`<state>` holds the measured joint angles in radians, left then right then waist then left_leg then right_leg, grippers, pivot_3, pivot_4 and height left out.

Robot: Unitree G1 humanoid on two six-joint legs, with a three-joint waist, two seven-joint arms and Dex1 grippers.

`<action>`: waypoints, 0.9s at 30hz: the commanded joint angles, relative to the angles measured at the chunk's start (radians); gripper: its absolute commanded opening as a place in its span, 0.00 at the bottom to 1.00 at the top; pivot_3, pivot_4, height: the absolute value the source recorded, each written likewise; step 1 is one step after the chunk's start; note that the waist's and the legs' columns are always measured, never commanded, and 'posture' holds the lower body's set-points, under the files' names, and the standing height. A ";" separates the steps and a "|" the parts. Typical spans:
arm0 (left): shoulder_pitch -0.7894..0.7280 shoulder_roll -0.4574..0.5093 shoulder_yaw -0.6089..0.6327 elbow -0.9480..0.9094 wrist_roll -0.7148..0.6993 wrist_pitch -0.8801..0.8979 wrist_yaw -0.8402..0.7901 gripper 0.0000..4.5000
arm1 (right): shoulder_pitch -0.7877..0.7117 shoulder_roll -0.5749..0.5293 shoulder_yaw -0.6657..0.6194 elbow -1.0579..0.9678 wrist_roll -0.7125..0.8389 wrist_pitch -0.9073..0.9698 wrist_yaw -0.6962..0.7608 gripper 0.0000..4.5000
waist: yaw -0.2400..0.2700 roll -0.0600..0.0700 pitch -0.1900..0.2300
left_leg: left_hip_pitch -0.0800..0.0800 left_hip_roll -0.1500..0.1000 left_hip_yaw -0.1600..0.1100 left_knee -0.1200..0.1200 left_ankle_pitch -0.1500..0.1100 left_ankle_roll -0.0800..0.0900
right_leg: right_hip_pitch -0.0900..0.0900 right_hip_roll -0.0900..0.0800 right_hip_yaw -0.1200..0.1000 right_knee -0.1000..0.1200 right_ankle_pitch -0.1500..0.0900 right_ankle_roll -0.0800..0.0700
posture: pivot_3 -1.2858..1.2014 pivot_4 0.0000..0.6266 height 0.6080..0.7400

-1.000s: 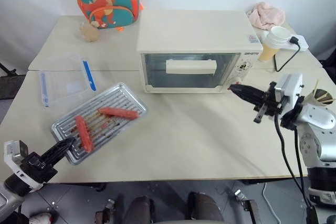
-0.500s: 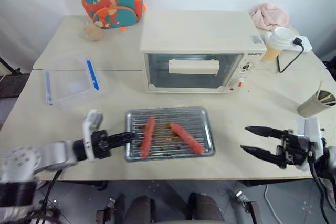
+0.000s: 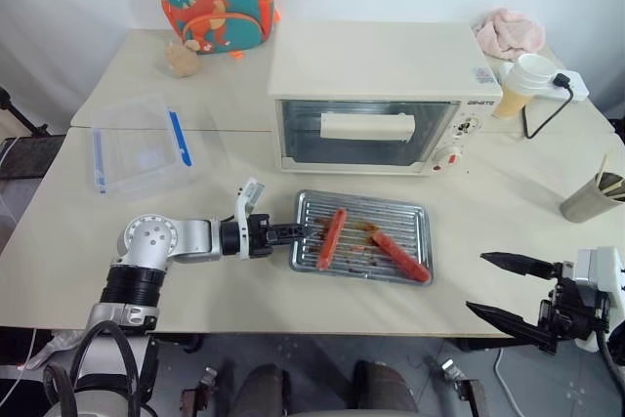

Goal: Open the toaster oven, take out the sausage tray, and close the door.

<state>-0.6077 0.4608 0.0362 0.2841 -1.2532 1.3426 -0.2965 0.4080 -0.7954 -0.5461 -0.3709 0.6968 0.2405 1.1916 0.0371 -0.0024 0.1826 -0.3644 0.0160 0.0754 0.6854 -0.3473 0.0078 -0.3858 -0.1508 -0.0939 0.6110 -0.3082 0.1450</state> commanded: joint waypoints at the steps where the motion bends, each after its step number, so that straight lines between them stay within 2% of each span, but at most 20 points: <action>1: 0.034 -0.023 0.015 -0.027 0.049 0.007 -0.023 0.18 | 0.003 0.013 -0.028 -0.030 0.007 -0.016 -0.007 1.00 | 0.000 0.000 0.000 | 0.001 0.000 0.000 0.000 0.000 0.000 | 0.001 0.000 0.000 0.000 0.000 0.000 | 0.52 0.24 1.00; 7: 0.068 0.006 0.081 -0.111 0.067 0.045 -0.033 0.58 | -0.012 0.019 -0.015 -0.029 0.001 -0.017 -0.015 1.00 | -0.010 0.000 0.000 | 0.005 0.000 -0.008 -0.002 -0.001 -0.001 | 0.004 0.000 0.000 -0.002 0.000 0.000 | 0.52 0.24 1.00; 11: 0.107 0.118 0.065 -0.200 0.181 -0.041 -0.116 0.84 | -0.035 0.017 0.002 -0.029 0.003 -0.008 -0.019 1.00 | -0.017 -0.001 0.000 | 0.006 0.001 -0.008 -0.002 -0.001 -0.001 | 0.005 0.001 0.001 -0.002 0.000 0.000 | 0.52 0.24 1.00; 13: 0.144 0.192 0.063 -0.247 0.226 -0.102 -0.210 0.99 | -0.051 0.014 0.010 -0.027 0.006 -0.003 -0.018 1.00 | -0.019 0.000 0.000 | 0.008 0.002 -0.007 -0.003 -0.001 -0.002 | 0.006 0.001 0.001 -0.001 0.000 0.000 | 0.52 0.24 1.00; 14: 0.172 0.236 0.074 -0.269 0.248 -0.151 -0.278 1.00 | -0.061 0.013 0.016 -0.024 0.008 -0.003 -0.013 1.00 | -0.022 0.000 0.000 | 0.009 0.002 -0.007 -0.003 -0.001 -0.002 | 0.007 0.002 0.002 -0.002 0.000 -0.001 | 0.52 0.24 1.00; 16: 0.291 0.348 0.127 -0.294 0.361 -0.440 -0.557 1.00 | -0.098 0.013 0.029 -0.008 0.010 -0.016 -0.006 1.00 | -0.030 0.000 0.000 | 0.010 0.002 -0.007 -0.004 -0.002 -0.003 | 0.007 0.002 0.002 -0.002 -0.001 -0.001 | 0.52 0.24 1.00; 18: 0.365 0.383 0.202 -0.225 0.437 -0.679 -0.721 1.00 | -0.127 0.016 0.036 0.007 0.009 -0.023 -0.001 1.00 | -0.036 0.000 0.000 | 0.010 0.003 -0.005 -0.006 -0.002 -0.004 | 0.005 0.002 0.002 -0.003 -0.001 -0.002 | 0.52 0.24 1.00; 19: 0.380 0.394 0.222 -0.183 0.460 -0.717 -0.734 1.00 | -0.135 0.014 0.038 0.013 0.009 -0.021 0.005 1.00 | -0.034 0.000 0.000 | 0.009 0.004 -0.005 -0.006 -0.003 -0.004 | 0.004 0.002 0.001 -0.004 -0.001 -0.003 | 0.52 0.24 1.00; 21: 0.488 0.410 0.286 -0.183 0.589 -0.972 -0.778 1.00 | -0.161 -0.003 0.049 0.034 0.009 -0.016 0.032 1.00 | -0.028 0.000 0.000 | 0.007 0.004 -0.006 -0.005 -0.003 -0.003 | 0.003 0.001 0.000 -0.008 -0.001 -0.003 | 0.52 0.24 1.00; 23: 0.561 0.413 0.318 -0.208 0.673 -1.115 -0.789 1.00 | -0.184 -0.014 0.056 0.054 0.003 -0.017 0.053 1.00 | -0.020 0.000 0.000 | 0.007 0.006 -0.005 -0.005 -0.006 -0.001 | 0.004 0.000 0.000 -0.009 -0.001 -0.002 | 0.52 0.24 1.00; 27: 0.674 0.423 0.379 -0.270 0.696 -1.186 -0.837 1.00 | -0.220 -0.034 0.060 0.087 -0.006 -0.023 0.089 1.00 | -0.012 0.000 0.000 | 0.005 0.010 -0.004 -0.004 -0.008 0.001 | 0.004 0.000 -0.002 -0.009 -0.001 -0.001 | 0.52 0.24 1.00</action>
<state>0.0530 0.8663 0.3700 0.0604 -0.5694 0.2040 -1.1077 0.1929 -0.8126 -0.4734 -0.2865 0.6874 0.2342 1.2613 0.0254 -0.0026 0.1830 -0.3591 0.0262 0.0721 0.6815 -0.3567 0.0093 -0.3819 -0.1507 -0.0966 0.6014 -0.3088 0.1438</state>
